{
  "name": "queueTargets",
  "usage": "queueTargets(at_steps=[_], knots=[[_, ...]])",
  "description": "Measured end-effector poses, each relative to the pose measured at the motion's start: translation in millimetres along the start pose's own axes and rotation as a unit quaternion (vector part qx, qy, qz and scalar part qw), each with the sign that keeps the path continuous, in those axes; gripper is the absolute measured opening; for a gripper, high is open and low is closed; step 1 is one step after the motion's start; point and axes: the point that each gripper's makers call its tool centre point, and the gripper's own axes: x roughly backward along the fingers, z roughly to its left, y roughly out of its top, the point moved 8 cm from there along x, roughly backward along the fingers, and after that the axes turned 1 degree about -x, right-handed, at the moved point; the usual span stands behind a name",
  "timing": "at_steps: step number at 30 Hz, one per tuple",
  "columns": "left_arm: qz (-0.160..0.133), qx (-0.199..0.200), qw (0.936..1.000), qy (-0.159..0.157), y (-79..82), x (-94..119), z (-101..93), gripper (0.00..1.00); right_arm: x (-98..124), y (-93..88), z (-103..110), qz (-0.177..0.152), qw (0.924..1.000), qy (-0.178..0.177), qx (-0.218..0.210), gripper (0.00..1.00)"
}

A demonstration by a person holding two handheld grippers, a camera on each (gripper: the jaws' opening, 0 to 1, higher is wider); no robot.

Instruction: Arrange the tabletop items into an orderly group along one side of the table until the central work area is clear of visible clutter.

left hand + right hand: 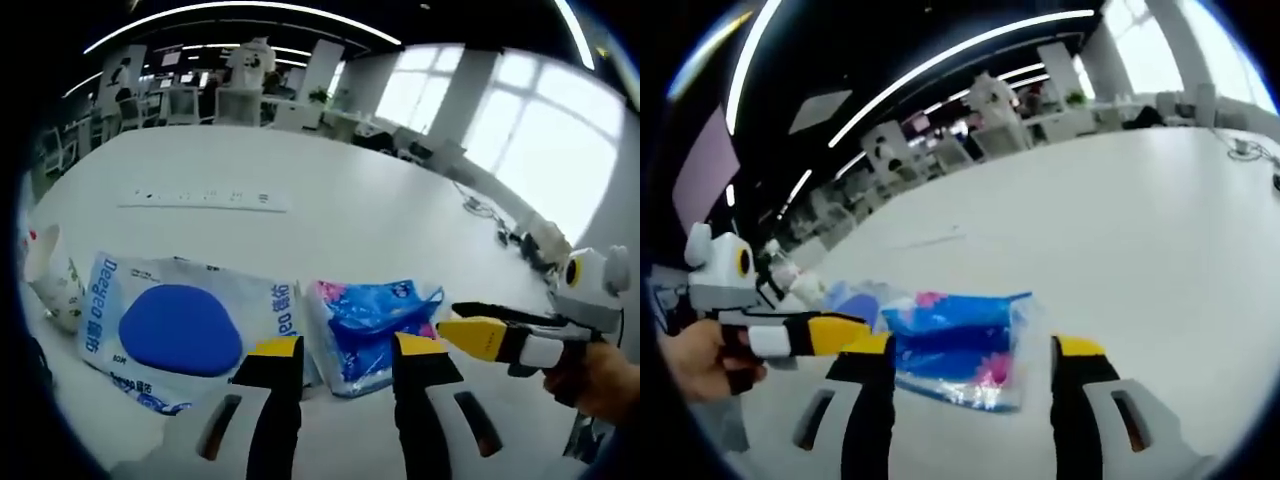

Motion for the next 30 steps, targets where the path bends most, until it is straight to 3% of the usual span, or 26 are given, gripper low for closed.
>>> queueTargets(at_steps=[6, 11, 20, 30], knots=[[-0.005, -0.007, 0.9998, -0.016, 1.7, 10.7, -2.3, 0.65, 14.0, 6.2, 9.4, -0.022, 0.9996, 0.012, 0.007, 0.74], [-0.008, -0.001, 0.9996, -0.026, 4.1, 29.3, -2.7, 0.75, 25.2, 4.3, 16.8, -0.031, 0.9993, 0.022, 0.006, 0.78], [-0.029, -0.002, 0.9989, -0.035, 10.2, 73.6, 9.3, 0.99, 49.2, 13.1, 40.9, -0.063, 0.9964, 0.057, 0.004, 1.00], [-0.048, 0.022, 0.9981, -0.033, 4.3, 128.2, 31.5, 1.00, 58.8, 12.9, 87.9, -0.076, 0.9933, 0.086, 0.013, 1.00]])
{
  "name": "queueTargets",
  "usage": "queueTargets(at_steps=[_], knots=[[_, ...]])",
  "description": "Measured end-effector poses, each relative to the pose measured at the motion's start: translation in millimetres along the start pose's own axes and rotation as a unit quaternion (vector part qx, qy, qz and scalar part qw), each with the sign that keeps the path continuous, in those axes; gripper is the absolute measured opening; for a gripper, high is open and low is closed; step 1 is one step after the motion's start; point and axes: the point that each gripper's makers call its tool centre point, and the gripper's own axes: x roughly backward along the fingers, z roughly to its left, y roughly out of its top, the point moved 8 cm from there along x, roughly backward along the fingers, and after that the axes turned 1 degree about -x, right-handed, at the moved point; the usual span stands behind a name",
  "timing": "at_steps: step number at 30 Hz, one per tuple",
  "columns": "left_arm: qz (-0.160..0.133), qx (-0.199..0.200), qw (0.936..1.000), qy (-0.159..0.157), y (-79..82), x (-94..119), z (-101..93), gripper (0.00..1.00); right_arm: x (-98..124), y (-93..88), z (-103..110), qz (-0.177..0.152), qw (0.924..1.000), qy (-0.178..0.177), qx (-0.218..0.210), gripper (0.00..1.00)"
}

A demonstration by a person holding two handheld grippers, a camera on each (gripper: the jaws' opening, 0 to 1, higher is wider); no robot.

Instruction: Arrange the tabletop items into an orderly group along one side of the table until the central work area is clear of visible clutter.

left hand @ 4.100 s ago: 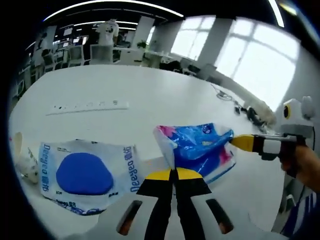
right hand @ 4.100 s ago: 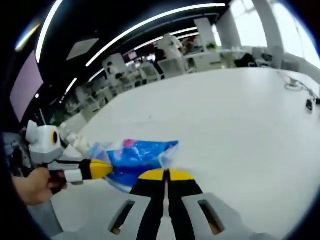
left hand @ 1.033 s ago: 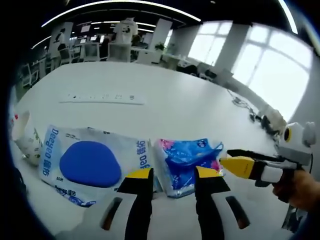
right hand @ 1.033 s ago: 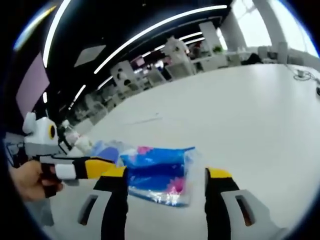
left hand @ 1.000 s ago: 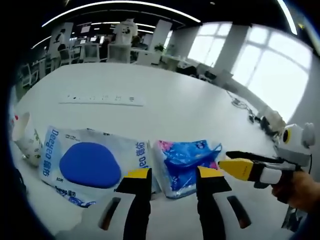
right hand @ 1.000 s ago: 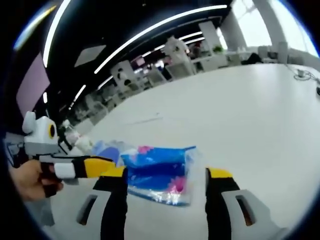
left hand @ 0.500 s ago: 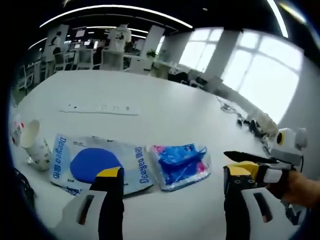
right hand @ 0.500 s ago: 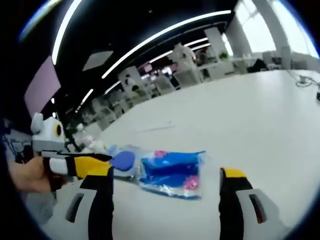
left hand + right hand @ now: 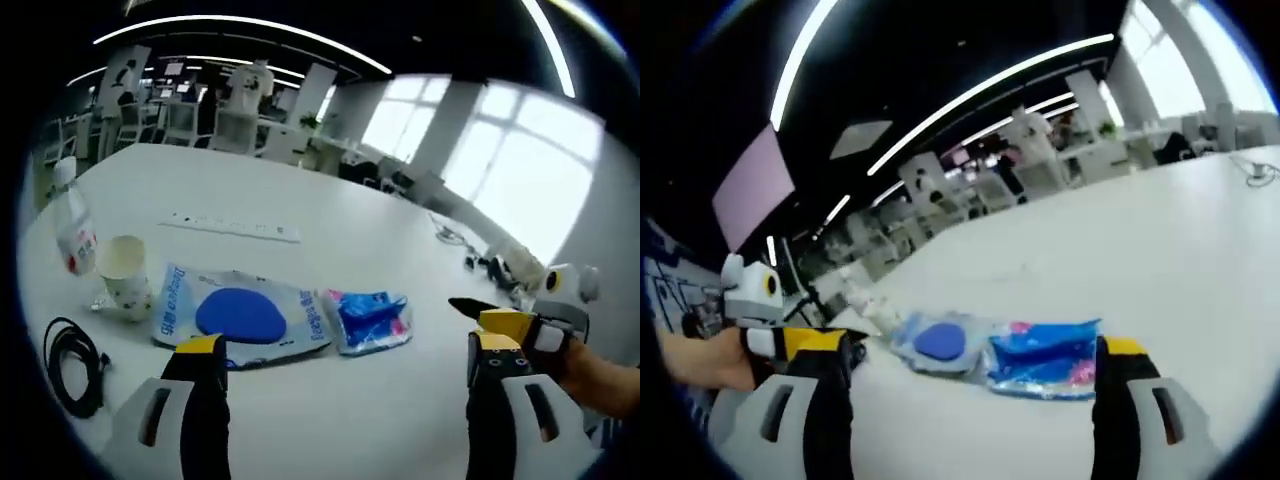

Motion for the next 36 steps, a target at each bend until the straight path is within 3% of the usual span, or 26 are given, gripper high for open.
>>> queueTargets(at_steps=[7, 21, 31, 36], knots=[[-0.023, 0.010, 0.9995, 0.018, -0.6, 44.6, 28.6, 1.00, 0.8, -4.8, 34.4, 0.003, 0.9998, 0.016, 0.011, 1.00], [-0.046, 0.039, 0.9979, 0.025, -12.3, 98.5, 66.1, 1.00, 15.0, -9.5, 85.8, -0.009, 0.9997, 0.008, 0.023, 0.99], [-0.060, 0.046, 0.9969, 0.020, -2.2, 132.2, 104.5, 1.00, 21.7, -11.0, 119.9, -0.016, 0.9994, -0.007, 0.030, 0.97], [-0.063, 0.035, 0.9973, 0.012, 4.6, 141.6, 117.8, 0.99, 30.4, -14.0, 125.0, -0.016, 0.9991, -0.025, 0.031, 0.97]])
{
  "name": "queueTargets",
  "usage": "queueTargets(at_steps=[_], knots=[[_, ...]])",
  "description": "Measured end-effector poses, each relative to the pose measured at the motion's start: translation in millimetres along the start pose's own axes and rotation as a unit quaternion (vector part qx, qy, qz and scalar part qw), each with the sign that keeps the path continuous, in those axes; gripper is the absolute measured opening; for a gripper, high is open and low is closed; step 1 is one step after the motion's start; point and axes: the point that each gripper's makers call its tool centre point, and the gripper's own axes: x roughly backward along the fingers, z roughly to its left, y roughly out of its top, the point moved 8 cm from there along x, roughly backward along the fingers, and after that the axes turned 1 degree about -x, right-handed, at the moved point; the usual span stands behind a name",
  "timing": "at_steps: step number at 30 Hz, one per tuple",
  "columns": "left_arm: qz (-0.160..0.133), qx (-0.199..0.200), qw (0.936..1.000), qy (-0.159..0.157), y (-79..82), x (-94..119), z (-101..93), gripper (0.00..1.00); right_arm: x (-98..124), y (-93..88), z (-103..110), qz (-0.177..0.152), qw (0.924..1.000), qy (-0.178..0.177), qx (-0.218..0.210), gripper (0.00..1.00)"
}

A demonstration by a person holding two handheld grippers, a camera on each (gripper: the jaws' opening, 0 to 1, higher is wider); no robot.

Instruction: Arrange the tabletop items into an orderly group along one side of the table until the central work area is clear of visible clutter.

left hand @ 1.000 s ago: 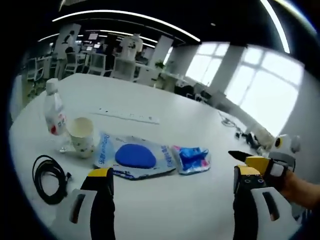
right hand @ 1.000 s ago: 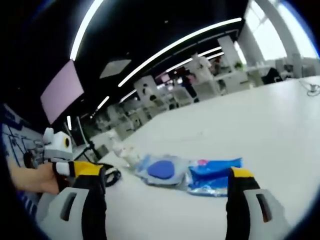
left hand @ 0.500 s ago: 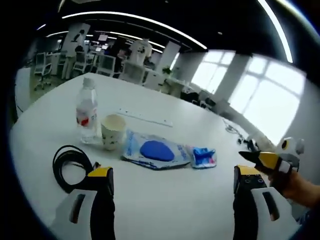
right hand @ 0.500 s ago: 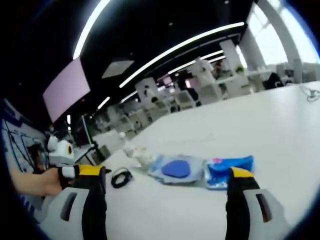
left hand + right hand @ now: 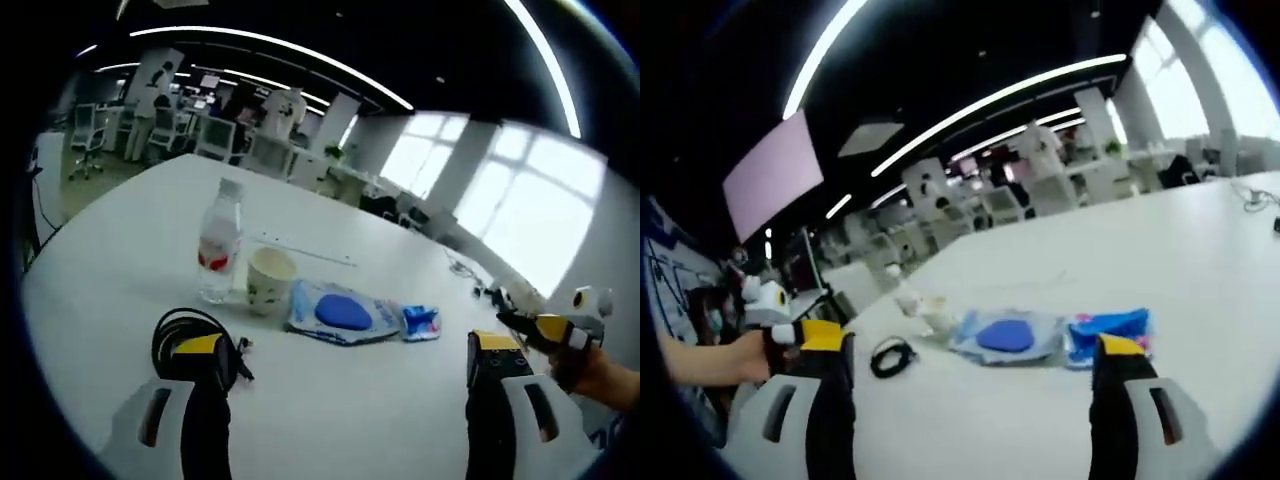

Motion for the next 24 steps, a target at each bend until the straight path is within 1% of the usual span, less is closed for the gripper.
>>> queueTargets(at_steps=[2, 4, 5, 9, 13, 17, 24], knots=[[0.002, 0.001, 1.0000, -0.002, 1.0, 3.1, 5.6, 0.98, 2.8, -3.9, 2.7, 0.007, 0.9999, -0.010, -0.005, 0.95], [-0.006, 0.021, 0.9997, -0.011, 2.7, 6.9, 10.3, 0.98, 3.9, -6.3, 6.3, 0.009, 0.9999, -0.014, -0.006, 0.95], [-0.008, 0.024, 0.9996, -0.012, 3.0, 8.2, 12.7, 0.98, 4.3, -7.4, 8.1, 0.010, 0.9998, -0.015, -0.005, 0.95], [-0.005, 0.021, 0.9997, -0.007, 2.9, 14.4, 25.5, 0.97, 4.8, -11.9, 16.8, 0.017, 0.9997, -0.020, 0.002, 0.95], [0.000, 0.020, 0.9998, -0.008, 3.5, 18.1, 36.6, 0.97, 3.8, -14.9, 22.3, 0.016, 0.9995, -0.027, 0.000, 0.94], [0.000, 0.020, 0.9998, -0.006, 5.2, 20.7, 45.6, 0.96, 1.3, -21.0, 24.0, 0.029, 0.9988, -0.038, -0.002, 0.91], [0.005, 0.022, 0.9998, -0.001, 4.6, 24.6, 61.1, 0.96, -3.0, -24.2, 28.2, 0.029, 0.9985, -0.046, -0.008, 0.90]])
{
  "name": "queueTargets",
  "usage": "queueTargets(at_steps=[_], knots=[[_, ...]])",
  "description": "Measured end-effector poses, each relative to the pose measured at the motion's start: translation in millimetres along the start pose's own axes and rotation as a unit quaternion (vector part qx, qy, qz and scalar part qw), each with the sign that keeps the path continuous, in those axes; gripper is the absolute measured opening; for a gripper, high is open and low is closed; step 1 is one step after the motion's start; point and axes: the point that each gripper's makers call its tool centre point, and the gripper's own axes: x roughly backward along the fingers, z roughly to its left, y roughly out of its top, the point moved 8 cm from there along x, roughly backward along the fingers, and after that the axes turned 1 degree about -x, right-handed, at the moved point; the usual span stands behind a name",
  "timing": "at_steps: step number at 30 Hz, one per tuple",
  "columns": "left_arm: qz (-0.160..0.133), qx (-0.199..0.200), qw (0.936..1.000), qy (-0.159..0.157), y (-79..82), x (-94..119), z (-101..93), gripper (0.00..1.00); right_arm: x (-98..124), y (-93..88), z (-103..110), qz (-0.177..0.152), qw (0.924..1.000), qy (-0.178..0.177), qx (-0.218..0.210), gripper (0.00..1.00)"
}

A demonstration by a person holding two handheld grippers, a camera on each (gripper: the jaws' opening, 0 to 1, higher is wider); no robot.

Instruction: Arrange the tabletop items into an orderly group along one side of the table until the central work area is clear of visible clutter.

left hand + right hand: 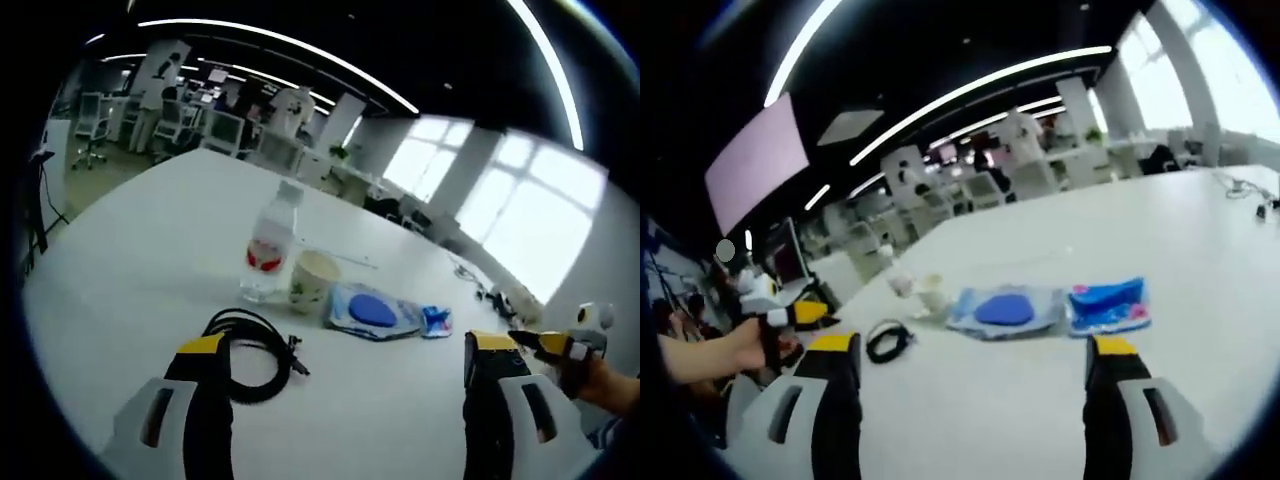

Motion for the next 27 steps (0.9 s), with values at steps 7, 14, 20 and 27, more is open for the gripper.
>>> queueTargets(at_steps=[7, 14, 20, 27], knots=[[0.004, -0.004, 1.0000, 0.007, 2.9, 5.6, 13.3, 0.95, -1.2, -0.7, 3.5, -0.008, 0.9998, -0.007, -0.017, 0.87], [0.007, -0.009, 0.9999, 0.009, 5.2, 7.5, 19.8, 0.94, 0.3, -1.8, 4.8, -0.021, 0.9988, -0.013, -0.041, 0.87], [0.010, -0.006, 0.9997, 0.019, 5.5, 5.7, 33.3, 0.93, 0.4, -0.8, 8.5, -0.012, 0.9996, -0.017, -0.021, 0.86], [0.011, -0.003, 0.9995, 0.028, 8.8, 2.8, 42.1, 0.92, -4.9, -7.0, 18.9, 0.022, 0.9995, -0.006, 0.020, 0.86]])
